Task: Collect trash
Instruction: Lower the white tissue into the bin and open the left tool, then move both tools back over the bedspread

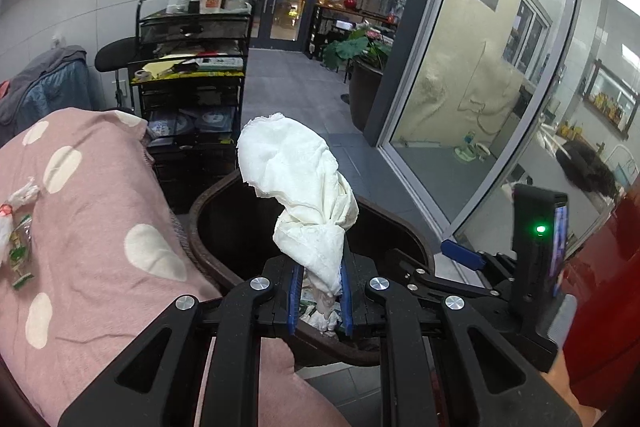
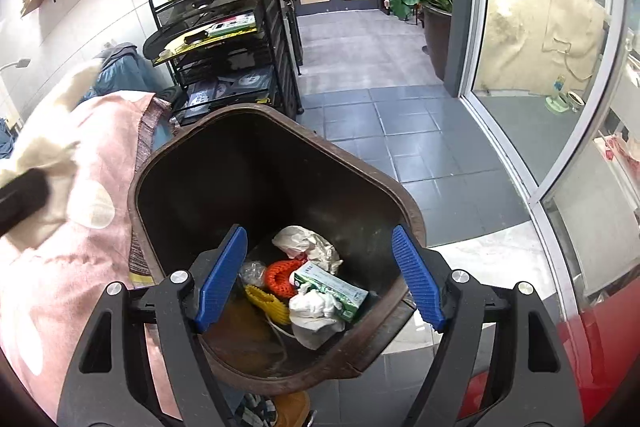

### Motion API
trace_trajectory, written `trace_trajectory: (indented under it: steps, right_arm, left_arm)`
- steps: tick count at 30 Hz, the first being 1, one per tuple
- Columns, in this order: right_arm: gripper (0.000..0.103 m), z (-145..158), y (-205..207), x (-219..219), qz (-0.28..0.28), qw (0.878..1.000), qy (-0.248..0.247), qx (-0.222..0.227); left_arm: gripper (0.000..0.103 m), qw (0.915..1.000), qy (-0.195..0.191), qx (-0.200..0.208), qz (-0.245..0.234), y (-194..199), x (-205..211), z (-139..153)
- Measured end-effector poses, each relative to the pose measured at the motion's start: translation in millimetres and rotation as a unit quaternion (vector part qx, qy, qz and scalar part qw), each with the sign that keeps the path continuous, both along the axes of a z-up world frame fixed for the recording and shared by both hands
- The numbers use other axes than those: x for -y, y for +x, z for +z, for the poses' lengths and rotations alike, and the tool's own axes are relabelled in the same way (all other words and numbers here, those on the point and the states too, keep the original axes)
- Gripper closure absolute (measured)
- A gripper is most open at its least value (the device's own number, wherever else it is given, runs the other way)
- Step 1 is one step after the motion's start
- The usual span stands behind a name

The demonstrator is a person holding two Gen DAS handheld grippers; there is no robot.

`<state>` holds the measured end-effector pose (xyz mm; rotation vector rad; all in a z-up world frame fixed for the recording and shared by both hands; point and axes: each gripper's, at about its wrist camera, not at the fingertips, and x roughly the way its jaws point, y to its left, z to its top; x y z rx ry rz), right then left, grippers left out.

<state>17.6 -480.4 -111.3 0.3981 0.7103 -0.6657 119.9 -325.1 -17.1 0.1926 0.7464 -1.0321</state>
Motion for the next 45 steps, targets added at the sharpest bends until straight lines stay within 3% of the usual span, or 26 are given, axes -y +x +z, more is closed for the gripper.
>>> trace_trajectory:
  steps: [16, 17, 19, 20, 21, 24, 28, 30, 38, 45]
  right_arm:
    - [0.028, -6, -17, 8, -0.020, 1.000, 0.003, -0.008]
    - [0.028, -6, -18, 8, -0.021, 1.000, 0.003, -0.009]
    - [0.028, -8, -19, 8, -0.022, 1.000, 0.005, -0.012]
    - [0.028, -8, -19, 8, -0.023, 1.000, 0.006, -0.013]
    - [0.028, -9, -19, 8, -0.024, 1.000, 0.008, -0.015]
    - [0.028, -10, -20, 8, -0.024, 1.000, 0.009, -0.017]
    - [0.027, -12, -19, 6, -0.025, 0.999, 0.012, -0.021]
    - [0.020, -12, -20, 7, -0.028, 0.999, 0.013, -0.018]
    - [0.018, -12, -15, 4, -0.025, 0.999, 0.021, -0.016]
    - [0.018, -10, -10, -3, -0.015, 1.000, 0.019, -0.016]
  left_arm:
    - [0.088, 0.9959, 0.069, -0.012, -0.058, -4, 56, -29]
    - [0.084, 0.9955, 0.075, -0.009, -0.058, -4, 58, -30]
    - [0.064, 0.9949, 0.082, -0.007, -0.058, -3, 61, -33]
    - [0.044, 0.9949, 0.083, -0.007, -0.056, -2, 61, -33]
    - [0.032, 0.9953, 0.080, -0.005, -0.054, -2, 61, -33]
    - [0.017, 0.9961, 0.076, 0.007, -0.044, -4, 60, -31]
    - [0.011, 0.9961, 0.073, 0.014, -0.047, -4, 60, -29]
    - [0.007, 0.9962, 0.071, 0.021, -0.047, -4, 56, -27]
    - [0.006, 0.9980, 0.050, 0.016, -0.034, 0, 40, -18]
    - [0.006, 0.9985, 0.031, 0.044, -0.010, -5, 13, 0]
